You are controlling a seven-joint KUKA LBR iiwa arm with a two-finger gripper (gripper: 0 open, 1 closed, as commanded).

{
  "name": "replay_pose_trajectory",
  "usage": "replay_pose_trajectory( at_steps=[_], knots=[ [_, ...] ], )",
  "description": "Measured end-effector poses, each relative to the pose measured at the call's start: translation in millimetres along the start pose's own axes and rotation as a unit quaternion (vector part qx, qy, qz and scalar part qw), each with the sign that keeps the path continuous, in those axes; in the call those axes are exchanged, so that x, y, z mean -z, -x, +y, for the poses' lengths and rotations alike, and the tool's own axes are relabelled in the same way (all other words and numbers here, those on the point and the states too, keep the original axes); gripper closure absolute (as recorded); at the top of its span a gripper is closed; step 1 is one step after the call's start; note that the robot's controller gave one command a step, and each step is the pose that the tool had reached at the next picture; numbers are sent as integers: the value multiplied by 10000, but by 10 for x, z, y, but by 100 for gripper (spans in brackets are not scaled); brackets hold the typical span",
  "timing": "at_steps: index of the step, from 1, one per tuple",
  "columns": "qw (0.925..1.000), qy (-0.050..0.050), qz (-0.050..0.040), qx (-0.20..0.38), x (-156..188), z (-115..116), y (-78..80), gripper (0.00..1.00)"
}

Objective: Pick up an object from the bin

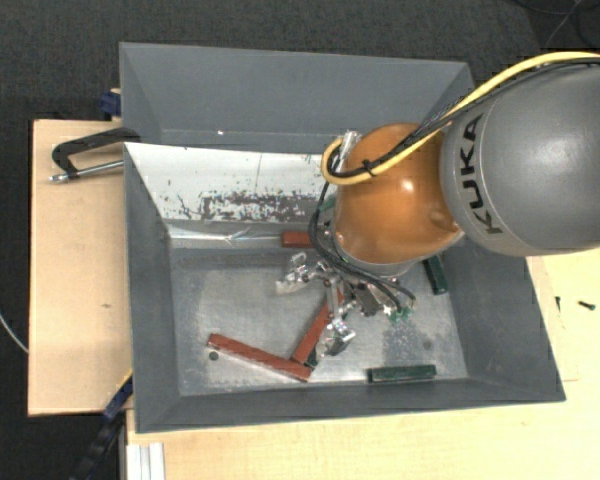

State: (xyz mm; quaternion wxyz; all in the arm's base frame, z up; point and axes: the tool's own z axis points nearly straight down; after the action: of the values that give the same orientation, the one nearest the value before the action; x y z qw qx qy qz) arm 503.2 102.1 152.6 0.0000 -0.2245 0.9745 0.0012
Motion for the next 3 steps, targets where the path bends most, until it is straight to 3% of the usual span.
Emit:
replay_pose_trajectory(
  at_steps=[1, 2, 3],
  knots=[
    [10000, -8, -10, -7, 8, -11, 5, 0],
    [9951, -19, -44, 986, -286, -165, -17, 0],
    [9555, -25, 16, 2950, -763, -309, -123, 100]
  ],
)
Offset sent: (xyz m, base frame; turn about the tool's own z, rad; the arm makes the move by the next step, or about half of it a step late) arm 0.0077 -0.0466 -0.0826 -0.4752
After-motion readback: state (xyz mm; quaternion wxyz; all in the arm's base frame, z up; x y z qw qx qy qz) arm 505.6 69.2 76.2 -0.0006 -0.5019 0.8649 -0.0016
